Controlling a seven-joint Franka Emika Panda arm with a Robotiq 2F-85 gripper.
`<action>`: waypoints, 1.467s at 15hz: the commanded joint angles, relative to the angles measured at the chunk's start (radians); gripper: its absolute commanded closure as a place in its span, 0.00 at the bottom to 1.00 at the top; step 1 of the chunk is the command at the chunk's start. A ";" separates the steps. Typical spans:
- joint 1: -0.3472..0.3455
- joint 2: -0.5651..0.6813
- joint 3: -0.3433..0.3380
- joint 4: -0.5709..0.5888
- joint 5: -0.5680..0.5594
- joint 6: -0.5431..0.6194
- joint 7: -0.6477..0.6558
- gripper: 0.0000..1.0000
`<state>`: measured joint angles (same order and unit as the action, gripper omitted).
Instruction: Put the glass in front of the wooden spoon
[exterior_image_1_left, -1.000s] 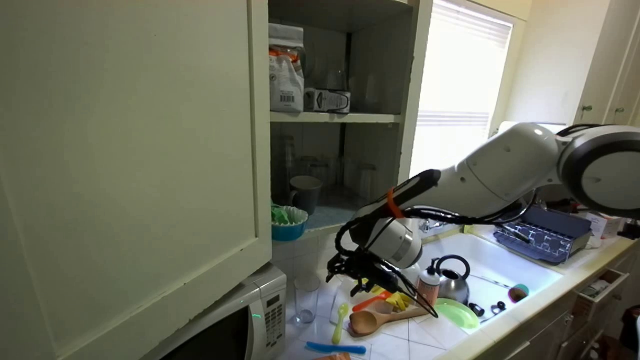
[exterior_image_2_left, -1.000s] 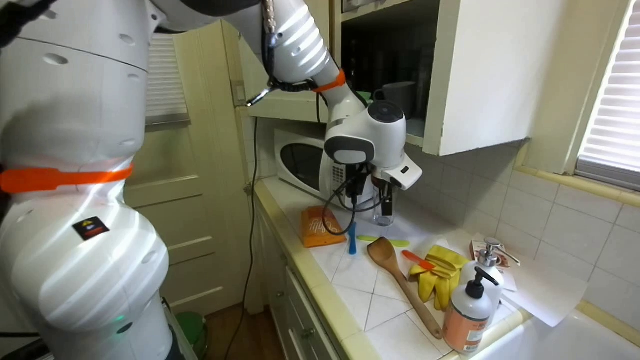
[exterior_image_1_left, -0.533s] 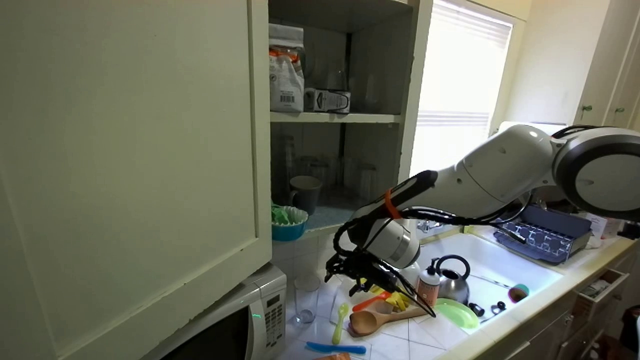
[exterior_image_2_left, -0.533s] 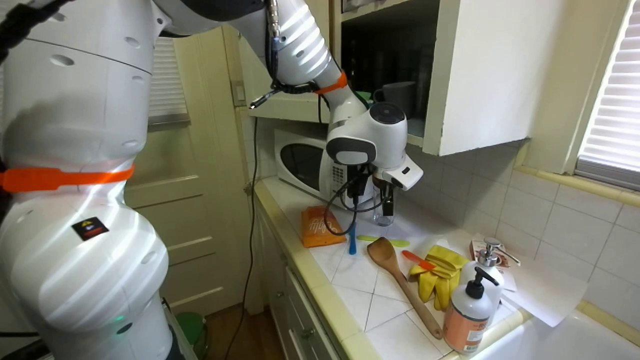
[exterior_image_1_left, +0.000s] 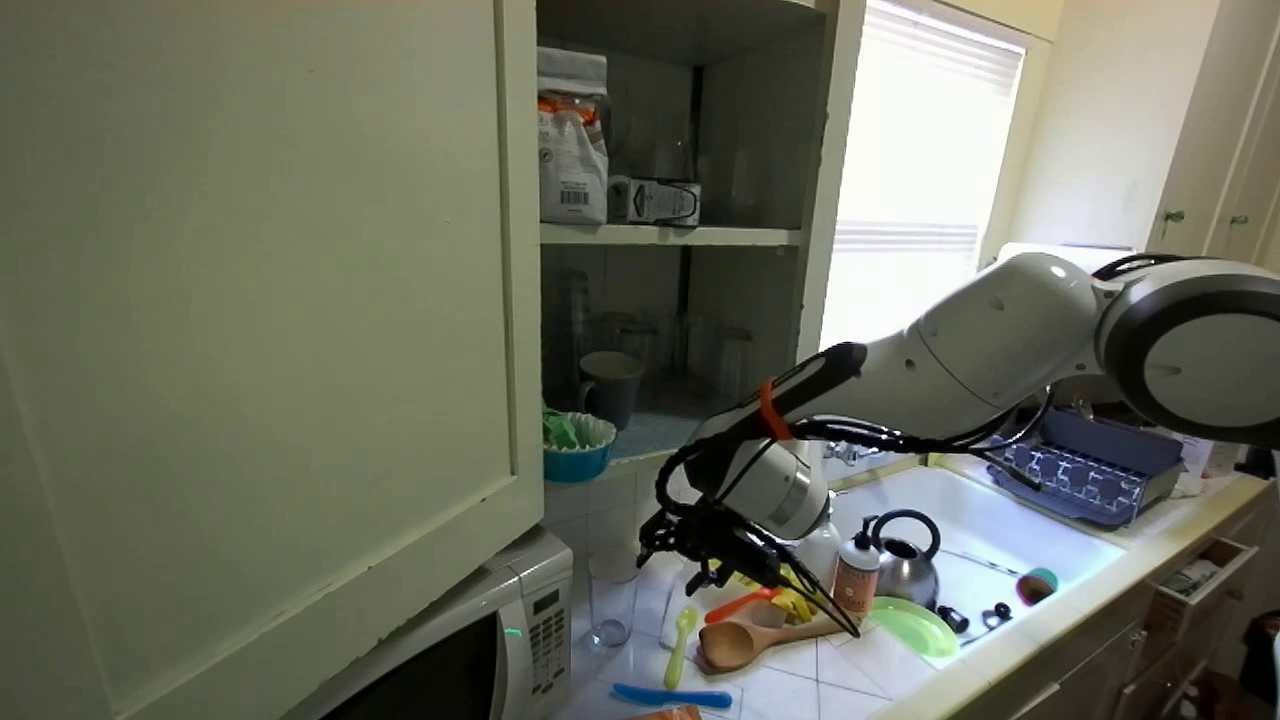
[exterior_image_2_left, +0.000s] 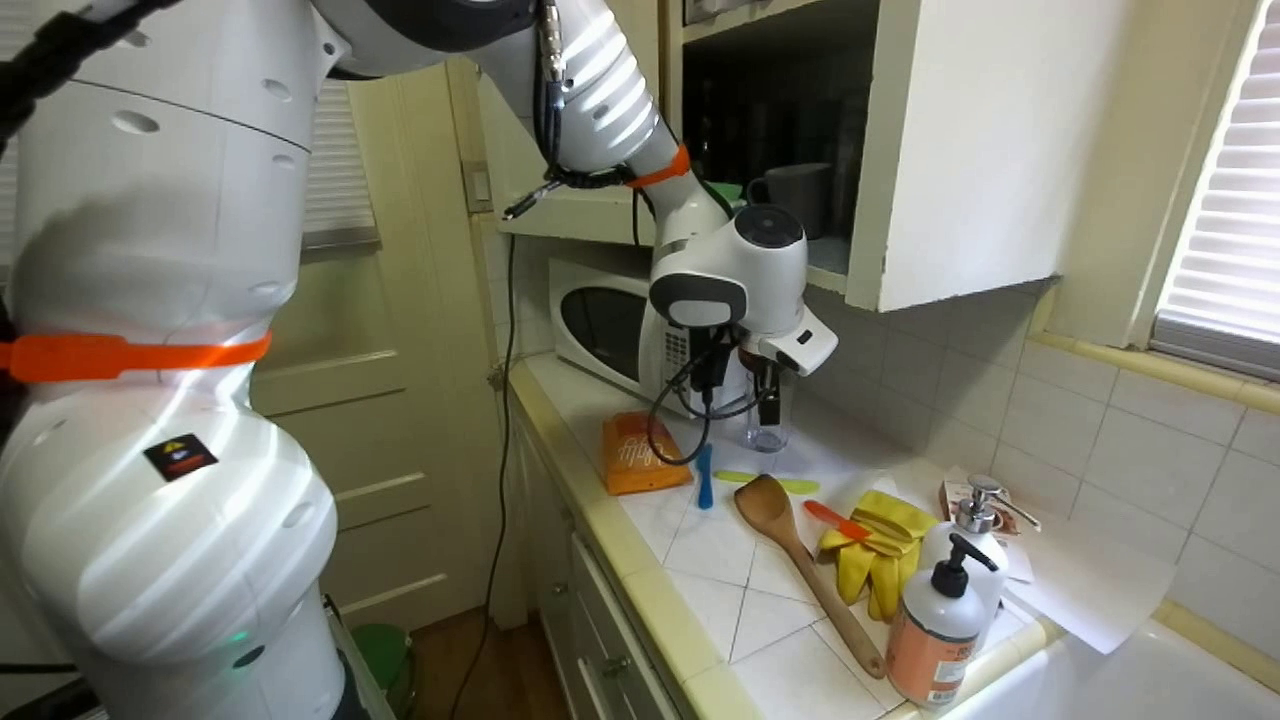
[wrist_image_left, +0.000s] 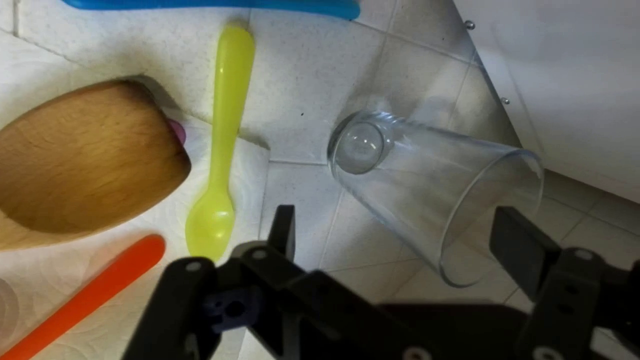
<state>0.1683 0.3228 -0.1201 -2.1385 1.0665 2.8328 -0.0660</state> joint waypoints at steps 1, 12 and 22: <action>-0.025 0.055 0.035 0.061 0.062 -0.023 -0.056 0.00; -0.091 0.148 0.080 0.145 0.136 -0.015 -0.144 0.00; -0.114 0.210 0.103 0.198 0.120 -0.011 -0.194 0.31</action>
<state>0.0739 0.4979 -0.0322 -1.9771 1.1627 2.8325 -0.2193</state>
